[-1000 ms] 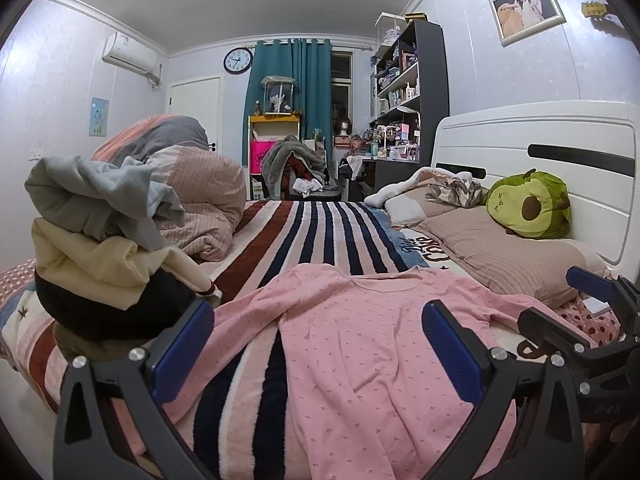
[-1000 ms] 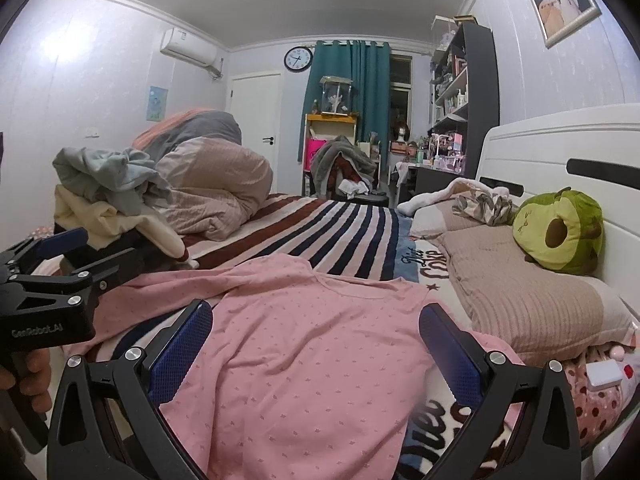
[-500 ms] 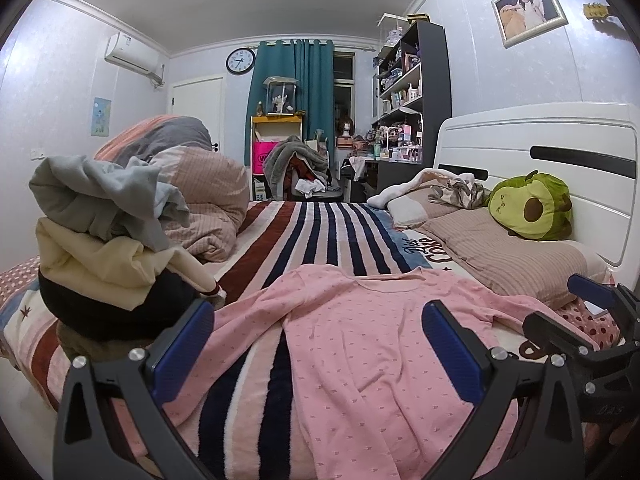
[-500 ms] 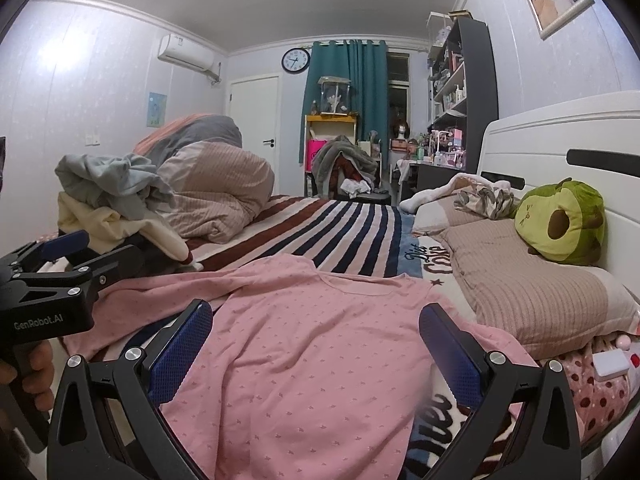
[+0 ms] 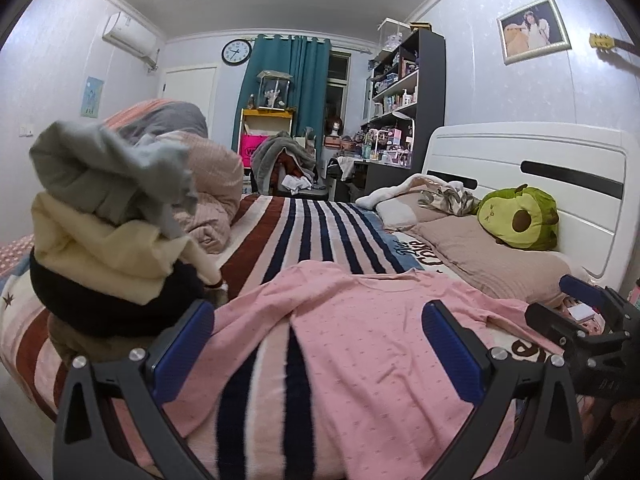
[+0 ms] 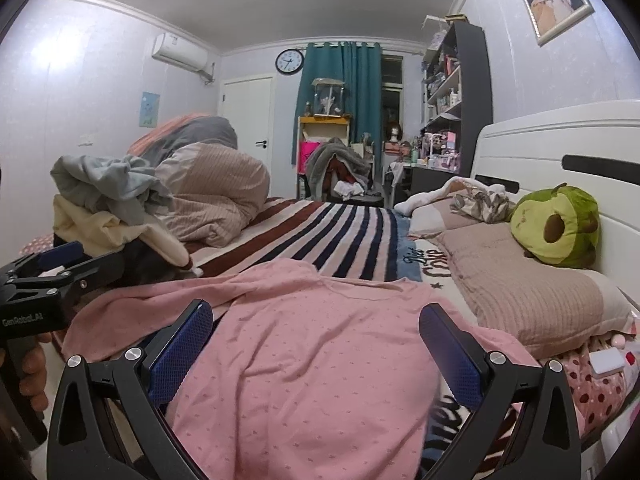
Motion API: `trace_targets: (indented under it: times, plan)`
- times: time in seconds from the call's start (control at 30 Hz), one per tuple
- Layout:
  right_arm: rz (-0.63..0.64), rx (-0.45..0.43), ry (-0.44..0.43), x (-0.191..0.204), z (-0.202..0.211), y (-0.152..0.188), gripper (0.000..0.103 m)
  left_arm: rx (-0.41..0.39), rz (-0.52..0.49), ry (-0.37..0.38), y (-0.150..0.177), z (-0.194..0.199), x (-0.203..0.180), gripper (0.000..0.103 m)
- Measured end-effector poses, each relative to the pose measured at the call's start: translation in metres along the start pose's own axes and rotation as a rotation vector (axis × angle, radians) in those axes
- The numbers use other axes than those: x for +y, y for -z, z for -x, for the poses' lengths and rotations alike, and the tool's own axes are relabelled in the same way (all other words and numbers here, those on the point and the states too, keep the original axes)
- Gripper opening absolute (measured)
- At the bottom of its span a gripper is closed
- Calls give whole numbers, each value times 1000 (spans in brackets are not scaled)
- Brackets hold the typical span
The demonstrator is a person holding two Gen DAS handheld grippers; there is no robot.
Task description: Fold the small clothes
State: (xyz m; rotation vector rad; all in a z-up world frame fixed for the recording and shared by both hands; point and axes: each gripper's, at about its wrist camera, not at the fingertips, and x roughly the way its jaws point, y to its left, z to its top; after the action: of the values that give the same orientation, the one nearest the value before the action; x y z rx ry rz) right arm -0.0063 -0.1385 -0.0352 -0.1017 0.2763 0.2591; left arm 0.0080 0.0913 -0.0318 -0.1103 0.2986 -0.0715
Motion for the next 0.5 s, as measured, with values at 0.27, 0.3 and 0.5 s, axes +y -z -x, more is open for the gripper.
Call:
trace_targets:
  times: [0.27,0.3,0.5]
  plan:
    - [2,81,-163,33,-33,7,102,63,-11,-139,38,8,108,102]
    - [12,99,-174,39,-38,9,102,81,-21,-166,43,7,119,102]
    - [51,213,-255,75,-73,30,93,174,-1,-185,78,-7,179,91]
